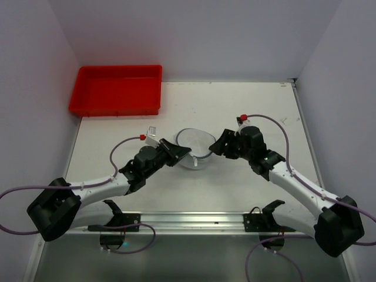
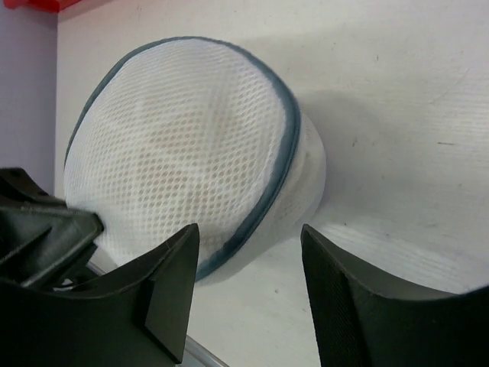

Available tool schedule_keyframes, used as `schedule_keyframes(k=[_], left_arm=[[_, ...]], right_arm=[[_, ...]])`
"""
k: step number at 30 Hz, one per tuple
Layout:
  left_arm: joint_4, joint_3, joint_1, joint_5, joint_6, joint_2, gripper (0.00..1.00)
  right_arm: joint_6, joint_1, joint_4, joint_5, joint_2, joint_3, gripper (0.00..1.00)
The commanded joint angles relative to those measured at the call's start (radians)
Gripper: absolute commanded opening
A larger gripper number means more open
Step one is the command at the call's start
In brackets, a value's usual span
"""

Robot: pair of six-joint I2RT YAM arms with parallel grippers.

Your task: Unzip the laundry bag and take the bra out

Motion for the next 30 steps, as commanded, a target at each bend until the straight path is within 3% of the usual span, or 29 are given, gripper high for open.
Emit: schedule_keyframes(k=[1,11,15,30], left_arm=[[-0.108,0.097,-0.003,-0.057,0.033,0.007,0.00],[-0.366,0.272,-0.003,-0.051,0.021,0.117,0.00],[-0.377,0.272,-0.004,-0.050,0.007,0.113,0.00],[-0.440,0.301,-0.004,-0.039,-0.010,0.102,0.00]], right_arm=[[-0.139,0.098,-0.108,0.180,-0.097,0.078,0.58],[-0.162,0.338,-0.042,0.190,-0.133,0.096,0.42],[-0.159,0.356,0.015,0.147,-0.035,0.106,0.36],[-0.119,0.364,0.108,0.181,0.128,0.121,0.37]])
